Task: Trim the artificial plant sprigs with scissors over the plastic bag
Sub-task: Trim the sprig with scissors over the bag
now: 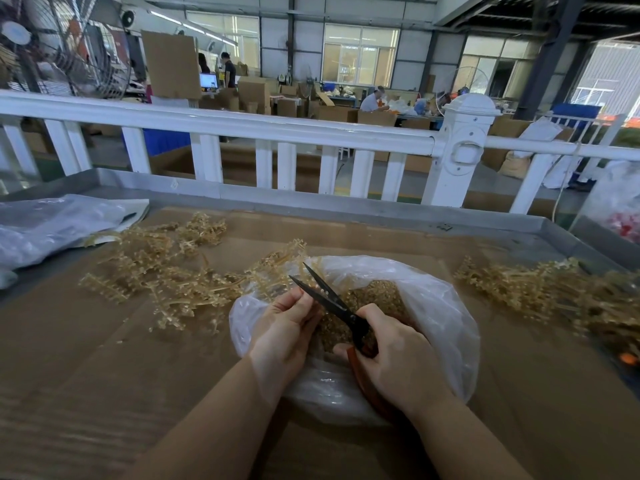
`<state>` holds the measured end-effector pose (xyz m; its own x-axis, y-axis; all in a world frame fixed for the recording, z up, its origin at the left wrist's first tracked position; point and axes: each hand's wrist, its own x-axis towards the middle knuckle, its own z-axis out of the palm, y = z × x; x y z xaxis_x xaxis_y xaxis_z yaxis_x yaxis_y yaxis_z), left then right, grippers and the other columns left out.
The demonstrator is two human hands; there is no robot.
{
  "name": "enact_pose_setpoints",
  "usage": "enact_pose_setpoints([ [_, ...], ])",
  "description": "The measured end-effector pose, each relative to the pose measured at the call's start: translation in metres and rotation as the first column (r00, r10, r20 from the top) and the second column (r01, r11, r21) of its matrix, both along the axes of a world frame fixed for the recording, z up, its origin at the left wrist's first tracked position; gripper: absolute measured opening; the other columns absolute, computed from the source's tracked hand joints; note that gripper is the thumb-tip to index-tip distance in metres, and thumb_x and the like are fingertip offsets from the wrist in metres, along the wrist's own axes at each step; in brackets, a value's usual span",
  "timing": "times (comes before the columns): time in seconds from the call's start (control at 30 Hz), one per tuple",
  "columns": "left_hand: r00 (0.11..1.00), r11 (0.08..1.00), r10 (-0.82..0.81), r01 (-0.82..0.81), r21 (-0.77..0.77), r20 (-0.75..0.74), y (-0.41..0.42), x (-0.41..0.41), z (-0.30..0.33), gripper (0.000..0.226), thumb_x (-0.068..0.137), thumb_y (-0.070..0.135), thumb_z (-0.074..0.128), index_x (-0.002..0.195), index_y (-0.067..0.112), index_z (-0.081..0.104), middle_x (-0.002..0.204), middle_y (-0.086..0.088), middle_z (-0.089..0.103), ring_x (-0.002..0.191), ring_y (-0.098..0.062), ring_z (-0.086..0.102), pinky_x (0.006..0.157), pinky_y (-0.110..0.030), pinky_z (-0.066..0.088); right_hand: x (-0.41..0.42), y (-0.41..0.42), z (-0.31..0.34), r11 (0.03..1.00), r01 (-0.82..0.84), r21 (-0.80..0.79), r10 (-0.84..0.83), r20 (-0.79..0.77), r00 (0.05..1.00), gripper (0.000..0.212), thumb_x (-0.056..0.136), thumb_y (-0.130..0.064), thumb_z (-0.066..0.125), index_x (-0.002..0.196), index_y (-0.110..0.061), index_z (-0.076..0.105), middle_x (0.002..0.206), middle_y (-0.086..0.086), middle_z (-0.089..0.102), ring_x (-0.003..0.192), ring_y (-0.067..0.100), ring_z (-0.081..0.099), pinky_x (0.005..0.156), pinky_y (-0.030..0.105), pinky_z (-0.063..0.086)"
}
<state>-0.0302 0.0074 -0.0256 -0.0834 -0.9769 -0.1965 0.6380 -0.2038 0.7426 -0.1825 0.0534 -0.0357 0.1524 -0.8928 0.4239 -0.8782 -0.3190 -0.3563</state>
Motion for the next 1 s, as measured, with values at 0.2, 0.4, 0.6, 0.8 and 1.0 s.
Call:
enact_pose_setpoints([
  [0.2, 1.0, 0.999, 0.003, -0.003, 0.038, -0.015, -0.0031, 0.0011, -0.0007, 0.019, 0.094, -0.003, 0.046, 0.081, 0.005, 0.057, 0.09, -0.014, 0.063, 0.085, -0.021, 0.061, 0.089, -0.03, 0.048, -0.0008, -0.0027, 0.0003, 1.0, 0.0, -0.006, 0.0, -0.033, 0.999, 0.045, 0.08, -0.064, 0.056, 0.11, -0.03, 0.052, 0.088, -0.009, 0.065, 0.078, 0.007, 0.061, 0.067, 0.016, 0.045],
  [0.4, 1.0, 0.999, 0.011, -0.01, 0.038, -0.018, -0.004, 0.0001, -0.0015, 0.02, 0.094, -0.004, 0.045, 0.08, 0.005, 0.056, 0.091, -0.016, 0.061, 0.087, -0.023, 0.06, 0.091, -0.031, 0.047, -0.0012, 0.0004, -0.0011, 0.999, 0.0, -0.034, -0.001, -0.032, 0.999, 0.044, 0.079, -0.066, 0.057, 0.106, -0.031, 0.051, 0.085, -0.012, 0.062, 0.076, 0.004, 0.058, 0.064, 0.012, 0.039],
  [0.6, 0.999, 0.999, 0.032, -0.033, 0.019, 0.032, -0.0013, -0.0008, -0.0002, 0.025, 0.096, -0.005, 0.041, 0.078, 0.005, 0.055, 0.086, -0.014, 0.063, 0.082, -0.022, 0.061, 0.087, -0.031, 0.047, -0.0013, 0.0018, -0.0014, 0.999, -0.018, -0.027, 0.017, -0.027, 0.999, 0.046, 0.079, -0.066, 0.055, 0.109, -0.032, 0.05, 0.092, -0.013, 0.06, 0.086, 0.005, 0.057, 0.073, 0.017, 0.045],
  [0.8, 0.997, 0.999, 0.047, -0.047, 0.009, 0.058, 0.0005, -0.0008, 0.001, 0.025, 0.096, -0.005, 0.04, 0.081, 0.005, 0.058, 0.088, -0.015, 0.065, 0.086, -0.023, 0.062, 0.09, -0.032, 0.047, -0.0016, 0.002, -0.0015, 0.999, -0.032, -0.019, 0.031, -0.015, 0.999, 0.054, 0.076, -0.072, 0.046, 0.113, -0.032, 0.05, 0.097, -0.015, 0.06, 0.091, 0.004, 0.056, 0.076, 0.018, 0.047],
  [1.0, 0.991, 0.995, 0.096, -0.095, -0.012, 0.092, 0.003, -0.0038, 0.0014, 0.027, 0.096, -0.005, 0.04, 0.08, 0.005, 0.059, 0.086, -0.014, 0.065, 0.086, -0.023, 0.062, 0.092, -0.033, 0.047, -0.0018, 0.0026, -0.0015, 1.0, -0.027, -0.015, 0.026, -0.01, 1.0, 0.057, 0.077, -0.071, 0.048, 0.118, -0.031, 0.051, 0.101, -0.014, 0.06, 0.097, 0.005, 0.054, 0.079, 0.016, 0.042],
])
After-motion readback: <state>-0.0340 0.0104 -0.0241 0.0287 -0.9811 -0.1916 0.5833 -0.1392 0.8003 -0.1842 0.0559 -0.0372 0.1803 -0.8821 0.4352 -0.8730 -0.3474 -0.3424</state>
